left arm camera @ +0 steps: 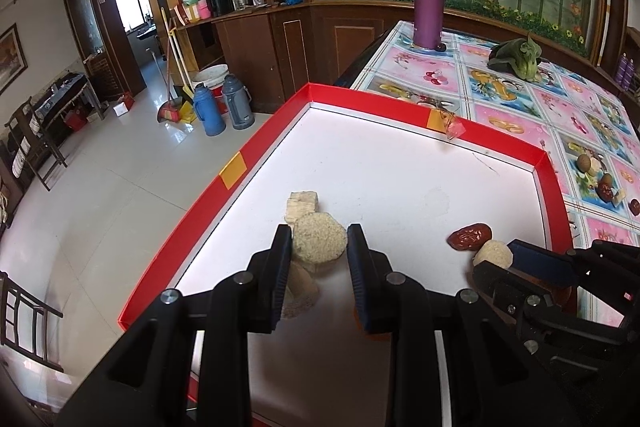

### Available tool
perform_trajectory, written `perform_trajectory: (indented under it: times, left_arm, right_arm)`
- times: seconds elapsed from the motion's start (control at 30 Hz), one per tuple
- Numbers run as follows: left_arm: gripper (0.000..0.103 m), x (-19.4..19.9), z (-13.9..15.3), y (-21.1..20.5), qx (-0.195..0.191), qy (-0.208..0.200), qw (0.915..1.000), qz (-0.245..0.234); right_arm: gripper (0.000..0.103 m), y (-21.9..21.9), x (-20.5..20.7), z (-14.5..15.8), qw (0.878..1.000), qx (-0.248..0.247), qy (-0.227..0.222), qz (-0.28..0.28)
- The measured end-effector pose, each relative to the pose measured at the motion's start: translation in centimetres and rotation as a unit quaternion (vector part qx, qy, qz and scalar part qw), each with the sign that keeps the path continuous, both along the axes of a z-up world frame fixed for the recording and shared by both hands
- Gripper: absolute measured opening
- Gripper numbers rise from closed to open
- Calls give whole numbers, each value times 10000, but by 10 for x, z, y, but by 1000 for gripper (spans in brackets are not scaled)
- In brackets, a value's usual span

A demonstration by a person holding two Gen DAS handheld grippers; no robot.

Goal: Organize fruits
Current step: 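Carry the beige slice in the right tool while the left carries a beige ball over the tray, then open both tools to drop the slice and ball into the tray, then move both tools back over the remaining fruits on the table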

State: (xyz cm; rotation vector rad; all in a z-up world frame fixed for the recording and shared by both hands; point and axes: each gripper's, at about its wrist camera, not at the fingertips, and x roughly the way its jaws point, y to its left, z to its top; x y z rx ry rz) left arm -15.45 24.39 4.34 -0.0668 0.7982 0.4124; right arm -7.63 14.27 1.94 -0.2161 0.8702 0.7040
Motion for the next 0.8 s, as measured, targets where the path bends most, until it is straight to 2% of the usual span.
perform_trajectory:
  times: [0.13, 0.17, 0.2, 0.23, 0.27, 0.3, 0.4, 0.8]
  left_arm:
    - [31, -2, 2, -2, -29, 0, 10000, -3]
    - [31, -1, 2, -2, -40, -6, 10000, -11]
    - [36, -3, 3, -2, -54, -21, 10000, -18]
    - [48, -3, 5, -4, -40, -41, 10000, -13]
    - [53, -5, 7, -6, 10, -81, 10000, 0]
    - [61, -6, 10, -8, 70, -126, 9999, 11]
    - [62, -10, 18, -13, 146, -236, 9996, 2]
    - [63, -8, 38, -53, 352, -345, 9984, -290]
  right_arm:
    - [26, -3, -2, 4, 10000, 4, -30, 4]
    - [29, -5, -3, 7, 10000, 30, -94, -9]
    - [35, -6, -4, 9, 9999, 34, -144, -10]
    - [38, -8, -5, 12, 9998, 39, -214, -3]
    - [42, -9, -6, 15, 9996, 54, -268, -5]
    - [42, -13, -8, 18, 9993, 103, -363, -24]
    - [42, -24, -9, 25, 9986, 223, -469, -107]
    - [42, -96, 4, 38, 9939, 654, -437, -771]
